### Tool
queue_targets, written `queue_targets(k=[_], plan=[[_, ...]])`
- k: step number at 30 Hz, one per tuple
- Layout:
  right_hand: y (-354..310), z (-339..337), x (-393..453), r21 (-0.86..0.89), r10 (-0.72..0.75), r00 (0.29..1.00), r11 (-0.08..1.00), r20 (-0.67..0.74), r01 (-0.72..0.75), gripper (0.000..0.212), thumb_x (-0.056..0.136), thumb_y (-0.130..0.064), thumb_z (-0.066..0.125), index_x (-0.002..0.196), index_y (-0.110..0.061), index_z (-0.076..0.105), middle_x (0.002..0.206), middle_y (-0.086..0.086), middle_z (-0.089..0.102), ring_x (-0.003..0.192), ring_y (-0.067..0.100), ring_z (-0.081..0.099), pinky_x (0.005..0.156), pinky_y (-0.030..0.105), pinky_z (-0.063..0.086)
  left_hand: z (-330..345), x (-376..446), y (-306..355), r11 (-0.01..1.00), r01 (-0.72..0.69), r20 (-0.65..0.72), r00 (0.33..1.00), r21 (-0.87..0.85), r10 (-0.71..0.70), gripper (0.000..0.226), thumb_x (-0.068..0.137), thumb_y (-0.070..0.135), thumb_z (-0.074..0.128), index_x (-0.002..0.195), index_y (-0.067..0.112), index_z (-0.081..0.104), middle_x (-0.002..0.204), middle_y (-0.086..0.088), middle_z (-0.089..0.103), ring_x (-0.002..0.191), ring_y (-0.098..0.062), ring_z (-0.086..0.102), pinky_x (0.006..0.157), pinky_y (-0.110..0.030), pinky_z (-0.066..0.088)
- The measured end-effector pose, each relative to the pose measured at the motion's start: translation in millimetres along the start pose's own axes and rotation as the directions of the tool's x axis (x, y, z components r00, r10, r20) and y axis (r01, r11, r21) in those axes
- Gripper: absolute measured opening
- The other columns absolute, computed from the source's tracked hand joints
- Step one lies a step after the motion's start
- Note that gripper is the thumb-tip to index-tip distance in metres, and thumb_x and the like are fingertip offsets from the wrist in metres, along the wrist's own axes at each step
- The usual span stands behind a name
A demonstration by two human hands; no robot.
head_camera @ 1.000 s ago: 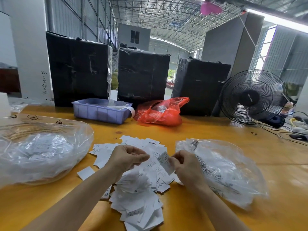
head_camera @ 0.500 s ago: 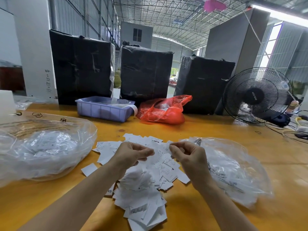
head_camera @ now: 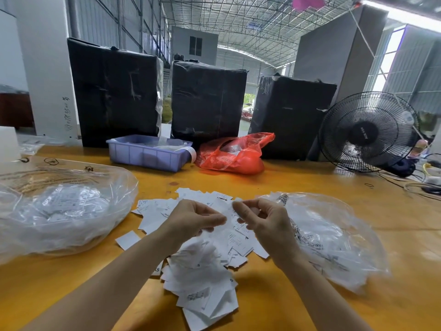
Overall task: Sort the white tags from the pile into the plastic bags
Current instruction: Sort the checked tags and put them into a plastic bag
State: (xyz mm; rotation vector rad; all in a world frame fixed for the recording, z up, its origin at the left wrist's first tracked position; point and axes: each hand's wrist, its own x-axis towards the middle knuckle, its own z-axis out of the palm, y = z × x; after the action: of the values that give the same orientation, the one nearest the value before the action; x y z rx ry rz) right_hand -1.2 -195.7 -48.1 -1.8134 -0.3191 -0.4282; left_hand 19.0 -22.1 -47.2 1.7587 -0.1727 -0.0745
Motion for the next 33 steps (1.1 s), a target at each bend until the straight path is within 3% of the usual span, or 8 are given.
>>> queue_targets(k=[3, 6, 8, 14, 18, 23, 26, 33], plan=[[1, 3, -2, -0.108, 0.06, 0.987, 0.993, 0.148, -0.044, 0.032, 0.07, -0.043, 0.074, 0.083, -0.014, 0.071, 0.057, -0.01, 0.064, 0.054, -0.001, 0.054, 0.053, 0.015, 0.042, 3, -1, 2, 0.996, -0.046, 0.072, 0.997, 0.076, 0.04, 0.013, 0.068, 0.014, 0.083, 0.065, 0.014, 0.07, 0.052, 0.005, 0.064, 0.047, 0.001, 0.055, 0.047, -0.013, 0.041], [3, 6, -1, -0.093, 0.074, 0.994, 0.993, 0.08, -0.067, 0.015, 0.08, -0.024, 0.074, 0.07, -0.012, 0.071, 0.063, 0.017, 0.065, 0.058, 0.016, 0.054, 0.057, 0.03, 0.045, 3, -2, 3, 0.994, -0.022, 0.113, 0.993, 0.11, 0.009, 0.016, 0.065, 0.007, 0.084, 0.071, 0.014, 0.07, 0.063, 0.003, 0.07, 0.058, -0.002, 0.062, 0.052, -0.015, 0.047], [4, 5, 0, -0.05, 0.081, 0.997, 0.995, 0.001, -0.081, 0.021, 0.083, -0.023, 0.071, 0.069, -0.007, 0.069, 0.06, 0.01, 0.06, 0.056, 0.013, 0.052, 0.053, 0.024, 0.042, 0, -1, 2, 0.995, 0.02, 0.077, 0.997, 0.102, -0.028, 0.016, 0.067, 0.01, 0.083, 0.077, 0.014, 0.072, 0.067, 0.004, 0.07, 0.058, -0.004, 0.059, 0.051, -0.015, 0.044], [2, 6, -4, -0.065, 0.109, 0.986, 0.993, 0.122, -0.102, 0.025, 0.086, -0.024, 0.068, 0.064, -0.011, 0.067, 0.052, -0.003, 0.054, 0.047, 0.005, 0.043, 0.047, 0.016, 0.034, 1, 4, 2, 0.912, 0.07, -0.112, 0.986, -0.405, -0.125, 0.01, 0.073, 0.02, 0.074, 0.079, 0.013, 0.07, 0.072, 0.001, 0.074, 0.064, -0.01, 0.06, 0.05, -0.017, 0.044], [2, 14, -9, -0.131, 0.085, 0.958, 0.99, 0.275, -0.051, 0.039, 0.086, -0.028, 0.067, 0.064, 0.003, 0.064, 0.052, 0.005, 0.045, 0.045, 0.011, 0.033, 0.044, 0.022, 0.025, 12, 3, 3, 0.85, 0.026, -0.116, 0.988, -0.526, -0.101, 0.006, 0.078, 0.013, 0.069, 0.081, 0.008, 0.07, 0.074, -0.005, 0.074, 0.063, -0.013, 0.064, 0.058, -0.02, 0.048], [0, 2, 0, -0.143, -0.016, 0.999, 0.99, -0.042, 0.01, 0.012, 0.082, -0.012, 0.072, 0.07, -0.014, 0.066, 0.063, 0.002, 0.065, 0.058, 0.017, 0.064, 0.062, 0.035, 0.054, 10, 0, 1, 0.945, -0.016, -0.135, 0.99, -0.328, -0.03, 0.008, 0.08, 0.013, 0.071, 0.082, 0.005, 0.072, 0.075, -0.006, 0.074, 0.053, -0.005, 0.057, 0.059, -0.021, 0.042], [0, -6, 4, -0.1, -0.081, 0.978, 0.993, -0.191, 0.063, 0.013, 0.08, -0.007, 0.072, 0.077, -0.018, 0.067, 0.073, 0.003, 0.068, 0.071, 0.024, 0.067, 0.068, 0.046, 0.057, 9, 0, 0, 0.972, -0.011, -0.123, 0.992, -0.234, -0.018, 0.007, 0.082, 0.012, 0.07, 0.083, 0.006, 0.073, 0.076, -0.005, 0.075, 0.058, -0.007, 0.059, 0.061, -0.022, 0.042], [-1, 0, 1, -0.134, -0.165, 0.969, 0.981, -0.185, 0.142, 0.018, 0.078, -0.01, 0.075, 0.076, -0.026, 0.066, 0.074, -0.002, 0.067, 0.07, 0.021, 0.067, 0.066, 0.045, 0.056, 12, -1, 1, 0.991, -0.038, -0.088, 0.996, -0.131, 0.026, 0.006, 0.083, 0.009, 0.069, 0.081, 0.004, 0.072, 0.068, -0.003, 0.073, 0.05, -0.001, 0.059, 0.048, -0.01, 0.044]])
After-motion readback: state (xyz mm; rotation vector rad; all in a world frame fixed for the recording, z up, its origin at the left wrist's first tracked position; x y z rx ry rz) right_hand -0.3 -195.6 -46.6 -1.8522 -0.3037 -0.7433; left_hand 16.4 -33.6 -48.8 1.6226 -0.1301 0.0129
